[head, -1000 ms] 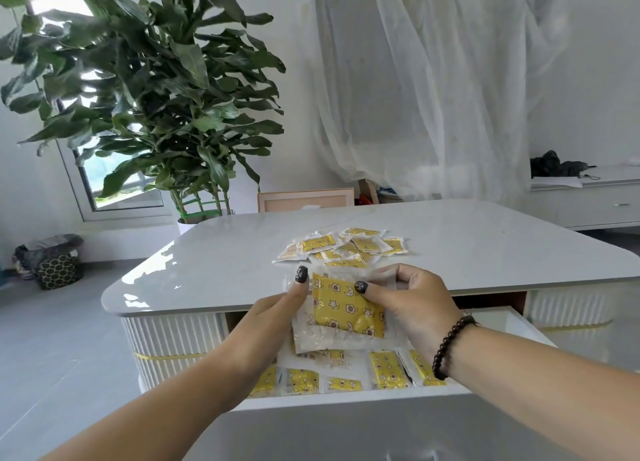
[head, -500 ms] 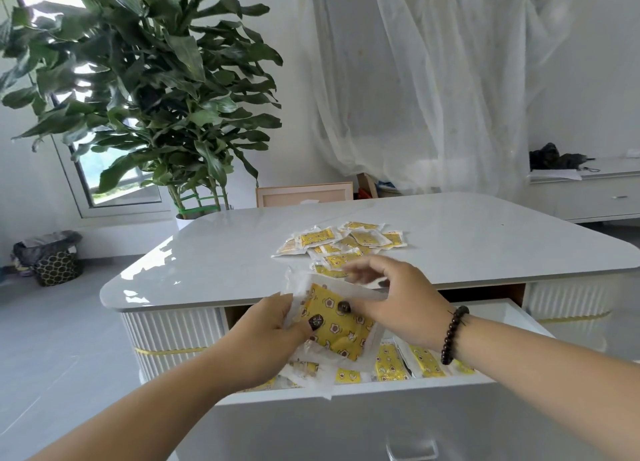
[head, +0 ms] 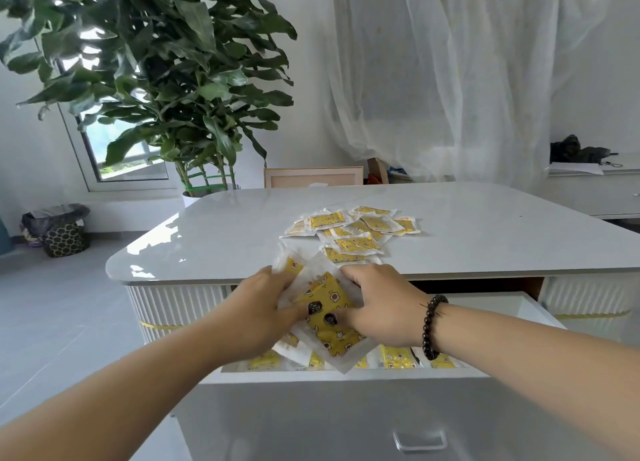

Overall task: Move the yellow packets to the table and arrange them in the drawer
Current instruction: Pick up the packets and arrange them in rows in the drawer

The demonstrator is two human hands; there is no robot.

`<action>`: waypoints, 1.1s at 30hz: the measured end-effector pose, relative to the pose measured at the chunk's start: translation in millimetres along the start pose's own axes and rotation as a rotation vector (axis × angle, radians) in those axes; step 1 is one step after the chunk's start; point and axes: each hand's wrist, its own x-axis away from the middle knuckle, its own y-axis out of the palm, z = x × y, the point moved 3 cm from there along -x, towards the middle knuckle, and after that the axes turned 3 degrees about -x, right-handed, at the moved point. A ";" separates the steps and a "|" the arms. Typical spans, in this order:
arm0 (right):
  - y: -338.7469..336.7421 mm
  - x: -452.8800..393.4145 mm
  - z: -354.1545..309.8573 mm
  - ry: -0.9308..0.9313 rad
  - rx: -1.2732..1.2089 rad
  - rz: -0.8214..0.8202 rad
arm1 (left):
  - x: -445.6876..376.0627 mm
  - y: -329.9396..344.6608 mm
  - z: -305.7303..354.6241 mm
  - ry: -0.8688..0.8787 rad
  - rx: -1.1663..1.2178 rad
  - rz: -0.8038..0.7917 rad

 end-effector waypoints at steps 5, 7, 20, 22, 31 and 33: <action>8.2 -27.2 8.5 0.046 -0.034 0.054 | -7.5 -3.1 -25.7 -0.130 0.082 0.036; 12.5 -40.8 13.6 0.077 -0.048 0.106 | -9.5 -2.2 -37.2 -0.188 0.120 0.064; 112.9 -117.5 67.6 0.492 -0.104 -0.415 | -29.2 15.0 -101.7 -0.461 0.255 0.189; 118.3 -125.3 60.8 0.502 0.000 -0.480 | -33.3 16.7 -105.5 -0.458 0.245 0.244; 166.8 -168.1 55.4 0.396 0.000 -0.590 | -19.7 1.2 -124.1 -0.391 0.170 0.493; 173.7 -171.4 54.4 0.384 0.015 -0.575 | -17.0 0.9 -128.1 -0.395 0.183 0.489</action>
